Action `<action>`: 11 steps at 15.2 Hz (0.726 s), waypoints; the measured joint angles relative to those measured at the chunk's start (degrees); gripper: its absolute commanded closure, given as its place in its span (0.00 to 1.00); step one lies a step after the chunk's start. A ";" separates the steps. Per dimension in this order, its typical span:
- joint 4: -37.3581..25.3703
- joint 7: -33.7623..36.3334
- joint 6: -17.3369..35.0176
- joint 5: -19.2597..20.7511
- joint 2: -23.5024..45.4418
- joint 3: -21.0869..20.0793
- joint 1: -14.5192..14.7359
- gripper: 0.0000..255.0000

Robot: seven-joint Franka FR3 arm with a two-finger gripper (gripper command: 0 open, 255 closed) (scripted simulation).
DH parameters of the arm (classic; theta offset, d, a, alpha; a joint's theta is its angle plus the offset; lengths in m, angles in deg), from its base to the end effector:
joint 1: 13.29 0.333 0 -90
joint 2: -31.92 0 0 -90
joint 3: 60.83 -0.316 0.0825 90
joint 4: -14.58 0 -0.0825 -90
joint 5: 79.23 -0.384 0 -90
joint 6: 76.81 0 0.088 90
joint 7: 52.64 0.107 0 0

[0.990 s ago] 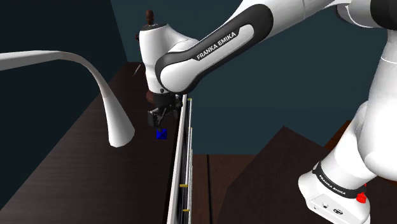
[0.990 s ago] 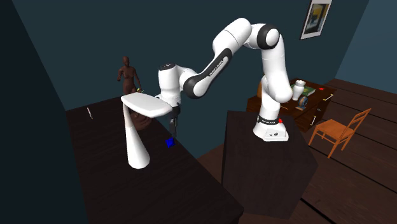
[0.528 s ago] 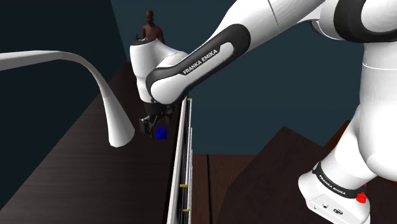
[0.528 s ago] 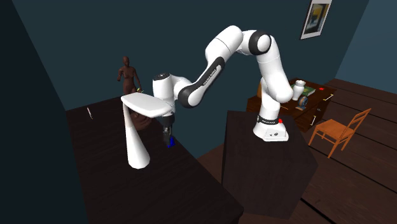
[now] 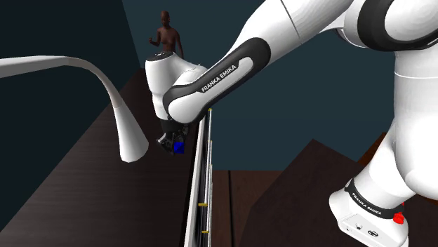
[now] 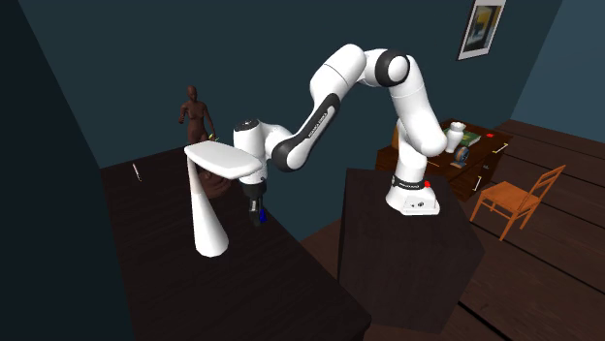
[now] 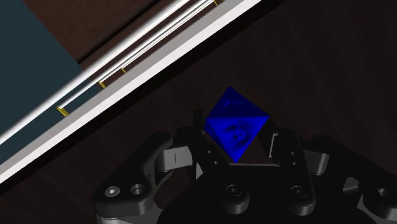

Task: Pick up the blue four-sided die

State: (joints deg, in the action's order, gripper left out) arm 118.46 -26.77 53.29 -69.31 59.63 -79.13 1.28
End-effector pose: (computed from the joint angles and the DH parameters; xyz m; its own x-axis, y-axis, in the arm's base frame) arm 0.5552 0.3352 0.2857 0.9802 0.1981 -0.0025 0.1981 -0.9801 -0.0144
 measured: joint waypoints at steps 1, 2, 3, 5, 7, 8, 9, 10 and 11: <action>0.00 0.01 0.02 0.01 0.01 0.01 0.00 1.00; -0.02 0.02 0.03 0.02 0.02 0.02 0.00 1.00; -0.02 0.02 0.05 0.03 0.04 0.03 0.00 1.00; -0.04 0.03 0.06 0.04 0.05 0.04 0.00 1.00; 0.10 -0.02 0.02 -0.02 -0.11 0.00 -0.04 1.00; 0.12 -0.09 -0.30 -0.15 -0.43 -0.09 -0.09 1.00; -0.04 -0.19 -0.72 -0.28 -0.71 -0.17 -0.14 1.00; -0.04 -0.36 -1.12 -0.45 -1.12 -0.25 -0.28 1.00; -0.39 -0.45 -1.82 -0.62 -1.49 -0.35 -0.32 1.00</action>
State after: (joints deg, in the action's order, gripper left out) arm 118.07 -27.22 51.47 -69.93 58.14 -79.48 0.96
